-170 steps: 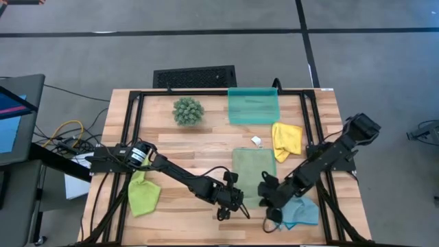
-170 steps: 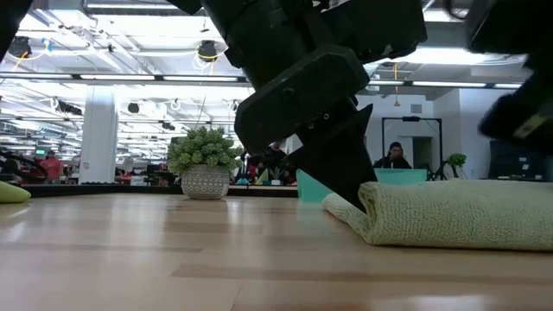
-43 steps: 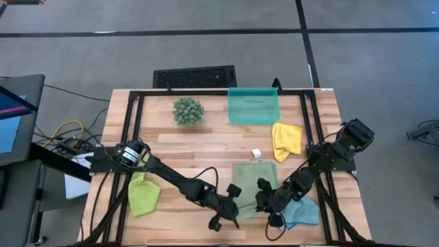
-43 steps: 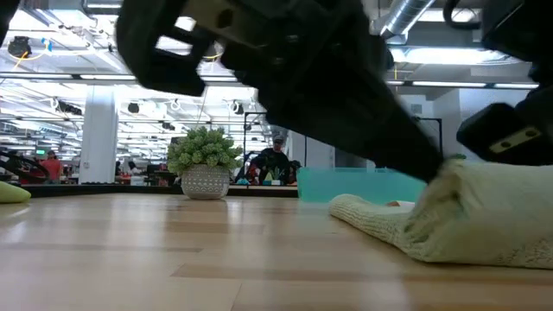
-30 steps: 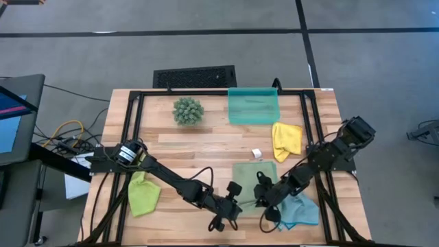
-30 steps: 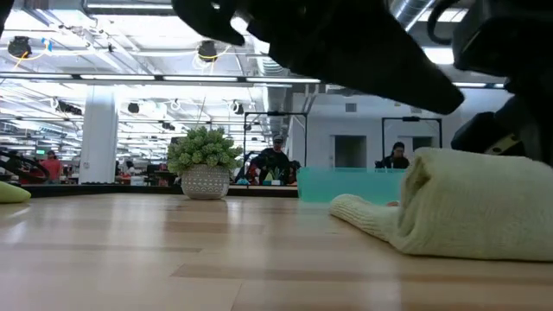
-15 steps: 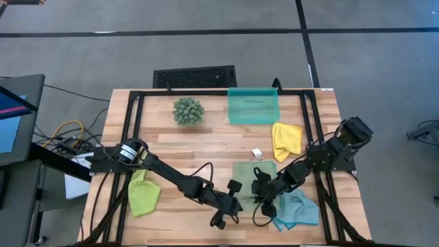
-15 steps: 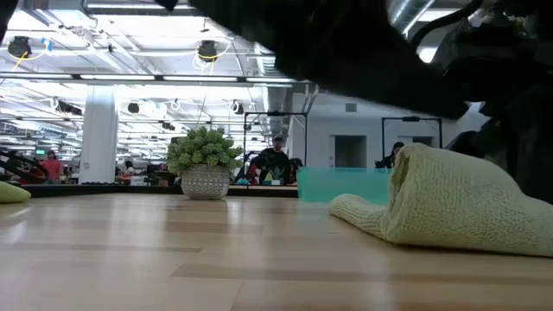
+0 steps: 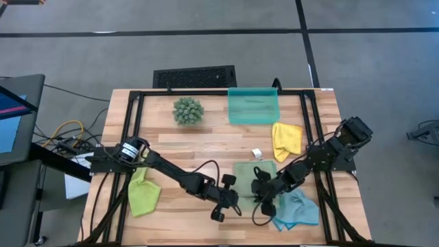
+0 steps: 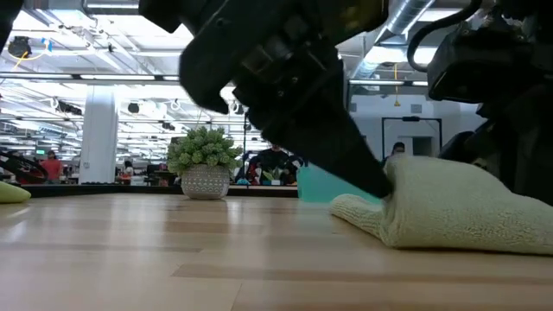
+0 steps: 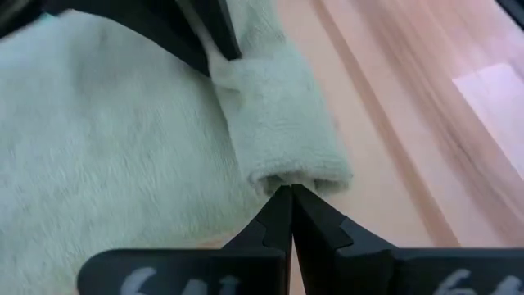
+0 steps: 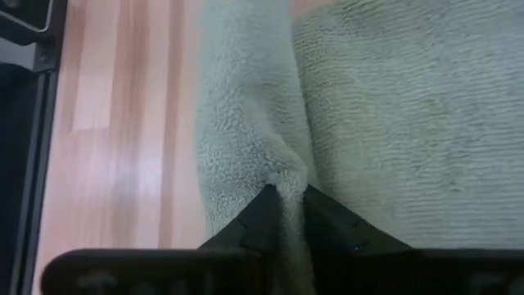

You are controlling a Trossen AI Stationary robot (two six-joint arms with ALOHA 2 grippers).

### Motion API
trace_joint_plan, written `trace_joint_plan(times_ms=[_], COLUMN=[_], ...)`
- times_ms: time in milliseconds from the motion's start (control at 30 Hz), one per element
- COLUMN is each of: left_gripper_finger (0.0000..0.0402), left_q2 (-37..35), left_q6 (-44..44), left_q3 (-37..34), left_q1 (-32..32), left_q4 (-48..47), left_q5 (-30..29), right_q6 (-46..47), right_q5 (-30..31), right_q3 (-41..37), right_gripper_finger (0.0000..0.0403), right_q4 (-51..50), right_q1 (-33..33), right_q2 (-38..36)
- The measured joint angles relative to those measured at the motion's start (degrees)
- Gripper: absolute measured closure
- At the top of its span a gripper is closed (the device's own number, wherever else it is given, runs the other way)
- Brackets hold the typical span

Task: Roll microfiber towels into tight, uniform cylinder then place into a basket
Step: Roll the dark green microfiber cloth

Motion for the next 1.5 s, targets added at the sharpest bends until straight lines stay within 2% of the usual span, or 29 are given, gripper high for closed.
trace_joint_plan(times_ms=[267, 367, 433, 500, 633, 800, 1067, 1500], left_gripper_finger=[0.04, 0.04, 0.04, 0.04, 0.04, 0.04, 0.04, 0.04], left_q2=[-0.96, -3.92, -5.55, -6.25, -4.99, -0.03, 1.88, 1.86], left_q6=[-2.06, -3.06, -3.78, -3.9, -1.16, -1.57, -7.36, -7.79], left_q3=[0.0, 0.37, 0.42, 0.42, 0.48, 0.48, 0.46, 0.46], left_q1=[-0.48, -1.66, -2.72, -3.32, -3.11, -0.55, 2.69, 2.62], left_q4=[-4.33, -8.2, -8.52, -6.28, 2.73, 10.58, 5.18, 3.29], left_q5=[-1.67, -6.39, -11.0, -12.63, -5.97, -0.84, 1.04, 1.03], right_q6=[-0.36, -0.36, -0.15, 0.01, 0.08, 0.1, 0.12, 3.19], right_q5=[0.15, 0.15, 0.15, 0.16, 0.16, 0.17, 0.18, 0.58], right_q3=[-0.04, -0.04, -0.04, -0.04, -0.04, -0.04, -0.04, 0.15], right_gripper_finger=[0.0282, 0.0283, 0.0288, 0.0294, 0.03, 0.03, 0.03, 0.0266], right_q4=[-0.04, -0.07, -0.3, -0.65, -1.29, -1.27, -1.27, -2.85], right_q1=[-1.3, -1.54, -1.6, -1.59, -1.59, -1.59, -1.21, -0.19], right_q2=[-0.07, -0.09, -0.11, -0.11, -0.15, -0.17, -0.18, -2.48])
